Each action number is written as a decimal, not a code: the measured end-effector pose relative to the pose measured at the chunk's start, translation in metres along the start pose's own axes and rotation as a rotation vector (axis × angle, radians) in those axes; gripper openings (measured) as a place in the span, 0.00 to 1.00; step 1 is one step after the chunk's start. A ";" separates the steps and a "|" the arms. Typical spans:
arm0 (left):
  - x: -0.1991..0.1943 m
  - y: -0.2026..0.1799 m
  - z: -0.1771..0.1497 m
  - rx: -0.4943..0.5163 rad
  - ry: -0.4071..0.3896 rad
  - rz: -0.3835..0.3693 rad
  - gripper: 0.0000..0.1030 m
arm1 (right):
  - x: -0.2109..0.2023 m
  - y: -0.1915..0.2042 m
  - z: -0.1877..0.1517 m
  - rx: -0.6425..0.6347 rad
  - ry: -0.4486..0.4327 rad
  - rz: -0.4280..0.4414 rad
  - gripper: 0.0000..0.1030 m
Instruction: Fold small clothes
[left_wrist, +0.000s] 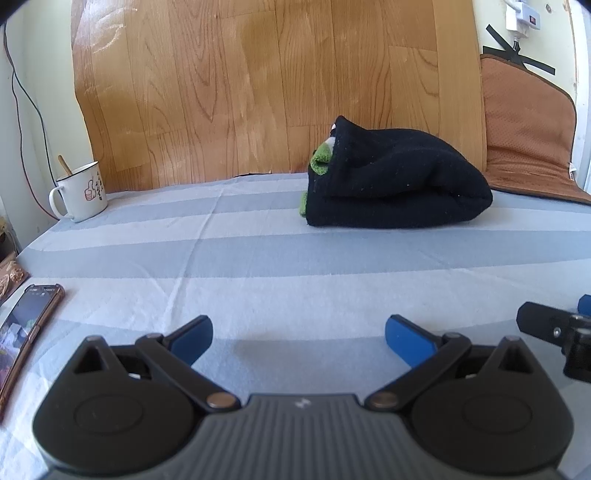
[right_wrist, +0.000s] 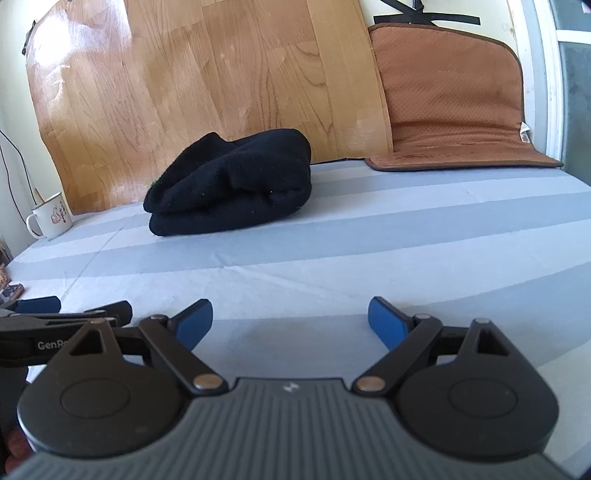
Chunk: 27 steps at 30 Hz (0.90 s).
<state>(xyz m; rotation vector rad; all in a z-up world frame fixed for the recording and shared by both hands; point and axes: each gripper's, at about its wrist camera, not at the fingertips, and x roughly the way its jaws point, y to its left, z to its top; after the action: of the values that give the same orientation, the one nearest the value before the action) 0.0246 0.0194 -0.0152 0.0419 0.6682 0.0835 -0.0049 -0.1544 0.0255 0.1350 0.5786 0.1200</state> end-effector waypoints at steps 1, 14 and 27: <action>0.000 0.000 0.000 0.000 0.000 0.000 1.00 | 0.000 0.000 0.000 -0.002 0.001 -0.002 0.90; 0.000 0.000 0.000 0.000 0.000 0.000 1.00 | -0.001 0.003 0.000 -0.009 0.003 -0.013 0.90; -0.001 -0.001 0.000 0.003 -0.006 0.003 1.00 | -0.001 0.003 0.000 0.000 0.000 -0.012 0.90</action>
<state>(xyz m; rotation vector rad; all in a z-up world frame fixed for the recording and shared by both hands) 0.0236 0.0188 -0.0147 0.0462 0.6623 0.0846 -0.0060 -0.1516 0.0268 0.1318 0.5797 0.1085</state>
